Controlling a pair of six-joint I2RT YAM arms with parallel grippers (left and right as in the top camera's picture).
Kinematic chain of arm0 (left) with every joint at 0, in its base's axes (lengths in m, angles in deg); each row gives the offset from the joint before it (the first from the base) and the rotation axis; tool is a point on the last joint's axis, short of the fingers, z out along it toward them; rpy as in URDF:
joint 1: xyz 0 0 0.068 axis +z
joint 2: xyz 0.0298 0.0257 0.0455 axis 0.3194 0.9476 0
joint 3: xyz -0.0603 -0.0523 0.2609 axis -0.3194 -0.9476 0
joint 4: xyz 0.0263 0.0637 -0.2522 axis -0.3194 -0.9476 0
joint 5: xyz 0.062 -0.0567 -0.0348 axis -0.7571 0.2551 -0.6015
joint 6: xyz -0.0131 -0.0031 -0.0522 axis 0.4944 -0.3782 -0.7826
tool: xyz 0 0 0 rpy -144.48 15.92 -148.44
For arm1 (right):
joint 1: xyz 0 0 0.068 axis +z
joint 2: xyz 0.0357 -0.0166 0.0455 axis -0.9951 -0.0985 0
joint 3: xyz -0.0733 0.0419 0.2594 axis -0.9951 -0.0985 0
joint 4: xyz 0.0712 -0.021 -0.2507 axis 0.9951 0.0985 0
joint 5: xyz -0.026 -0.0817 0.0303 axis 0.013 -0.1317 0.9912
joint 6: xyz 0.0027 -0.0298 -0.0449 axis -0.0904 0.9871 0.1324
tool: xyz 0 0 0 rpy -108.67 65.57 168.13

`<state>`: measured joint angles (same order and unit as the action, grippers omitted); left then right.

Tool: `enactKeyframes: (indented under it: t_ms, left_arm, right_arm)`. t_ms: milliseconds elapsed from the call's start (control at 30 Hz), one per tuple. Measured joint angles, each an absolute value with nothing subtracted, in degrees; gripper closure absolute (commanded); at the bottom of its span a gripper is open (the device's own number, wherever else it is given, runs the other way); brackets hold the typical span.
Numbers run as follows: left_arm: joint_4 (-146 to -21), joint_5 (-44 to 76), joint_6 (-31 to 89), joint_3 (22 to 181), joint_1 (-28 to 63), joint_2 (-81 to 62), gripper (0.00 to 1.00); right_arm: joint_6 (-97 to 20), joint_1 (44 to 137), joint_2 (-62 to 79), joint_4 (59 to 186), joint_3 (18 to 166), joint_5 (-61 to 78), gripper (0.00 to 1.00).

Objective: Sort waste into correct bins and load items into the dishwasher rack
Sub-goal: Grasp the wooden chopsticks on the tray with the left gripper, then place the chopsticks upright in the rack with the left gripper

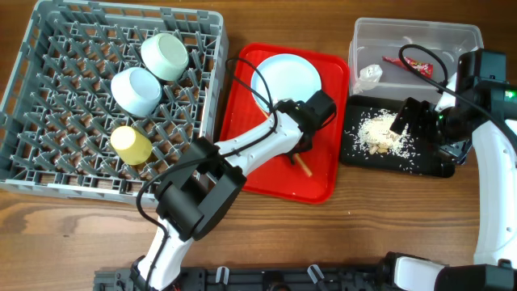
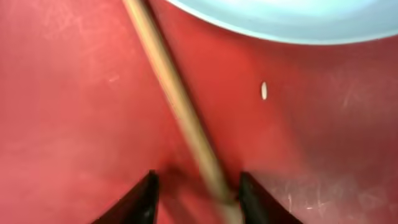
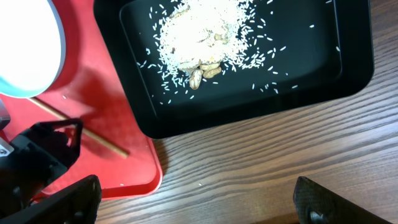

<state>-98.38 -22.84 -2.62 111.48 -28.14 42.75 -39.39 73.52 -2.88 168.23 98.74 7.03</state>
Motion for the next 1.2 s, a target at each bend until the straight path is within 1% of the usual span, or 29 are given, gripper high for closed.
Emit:
enactKeyframes:
  t_ms: [67,100,200,233,267,367,767,867,967,1000,1033,1200]
  left_arm:
    - [-98.7,-22.4,-2.7,111.5,-28.1,42.8,0.76]
    - [-98.8,-22.0,-2.7,111.5,-28.1,42.8,0.78]
    - [-99.7,-20.1,-2.9,111.7,-28.1,42.8,0.79]
    - [-100.2,-19.4,-2.8,111.7,-28.0,42.8,0.81]
    - [-100.7,-18.7,-2.9,111.8,-27.9,42.8,0.87]
    - [-101.7,-16.9,-2.9,111.9,-27.8,42.8,0.96]
    - [-105.4,-15.5,-2.4,111.5,-26.8,41.4,0.96]
    - [-105.9,-15.5,3.3,110.9,-23.5,34.7,0.96]
    - [-105.9,-15.6,13.7,110.9,-17.7,23.0,0.96]
    - [-106.1,-15.6,17.2,110.9,-16.8,21.7,0.96]
    - [-107.3,-15.7,20.6,111.0,-12.3,16.7,0.96]
    - [-111.6,-16.0,32.8,111.0,-1.0,14.5,0.96]
  right_arm:
    - [-39.4,73.5,-2.9,168.2,98.7,7.0,0.00]
    - [-39.4,73.5,-2.9,168.2,98.7,7.0,0.00]
    - [-39.1,73.5,-2.9,168.2,98.7,7.0,0.00]
    - [-38.9,73.5,-2.9,168.2,98.7,7.0,0.01]
    - [-38.6,73.5,-2.9,168.2,98.7,7.0,0.00]
    - [-38.3,73.5,-2.9,168.2,98.7,7.0,0.00]
    - [-38.0,73.5,-2.9,168.4,98.7,7.0,0.00]
    - [-37.9,73.5,-2.9,168.4,98.7,7.0,0.00]
    - [-37.8,73.5,-2.9,168.4,98.7,7.6,0.00]
    - [-36.8,73.5,-2.9,168.4,98.7,9.1,0.01]
    - [-35.6,73.5,-2.9,168.4,98.7,10.9,0.01]
    - [-33.5,73.5,-2.9,167.2,98.7,16.4,0.02]
